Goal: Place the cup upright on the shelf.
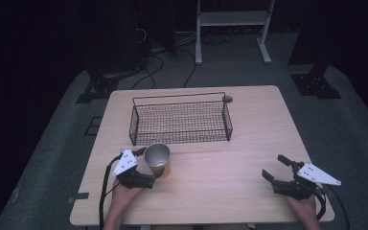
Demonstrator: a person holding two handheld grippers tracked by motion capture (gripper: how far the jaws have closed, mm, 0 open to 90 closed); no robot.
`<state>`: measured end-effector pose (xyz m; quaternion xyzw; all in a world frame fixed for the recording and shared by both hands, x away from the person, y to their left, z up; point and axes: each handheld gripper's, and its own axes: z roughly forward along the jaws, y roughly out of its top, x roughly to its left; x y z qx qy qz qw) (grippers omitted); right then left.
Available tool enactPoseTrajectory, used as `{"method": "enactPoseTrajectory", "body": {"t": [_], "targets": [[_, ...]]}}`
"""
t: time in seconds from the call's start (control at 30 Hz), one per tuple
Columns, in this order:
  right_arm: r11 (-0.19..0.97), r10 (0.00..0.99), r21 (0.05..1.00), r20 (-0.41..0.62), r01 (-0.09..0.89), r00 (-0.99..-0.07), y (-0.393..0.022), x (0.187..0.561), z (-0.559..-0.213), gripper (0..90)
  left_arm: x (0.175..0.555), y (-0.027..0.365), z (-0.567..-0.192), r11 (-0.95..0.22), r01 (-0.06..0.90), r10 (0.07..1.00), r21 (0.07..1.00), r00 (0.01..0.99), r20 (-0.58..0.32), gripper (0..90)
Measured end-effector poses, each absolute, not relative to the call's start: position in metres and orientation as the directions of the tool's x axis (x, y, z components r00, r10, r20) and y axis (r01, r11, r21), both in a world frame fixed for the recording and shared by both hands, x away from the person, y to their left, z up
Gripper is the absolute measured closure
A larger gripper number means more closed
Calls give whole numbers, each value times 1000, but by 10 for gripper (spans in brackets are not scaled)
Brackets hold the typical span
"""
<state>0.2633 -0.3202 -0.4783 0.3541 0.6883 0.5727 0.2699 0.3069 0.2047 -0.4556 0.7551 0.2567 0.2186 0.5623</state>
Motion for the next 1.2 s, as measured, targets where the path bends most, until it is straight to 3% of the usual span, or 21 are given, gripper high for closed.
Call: {"method": "enactPoseTrajectory", "body": {"t": [0.8,1.2], "targets": [[94,796,980,33,178,-604,-320,263,-478,134,318,196,-460,-217,149,639,965,769,26,11],[93,796,980,34,177,-605,-320,263,-478,134,317,194,-459,-219,125,627,968,778,42,91]]}}
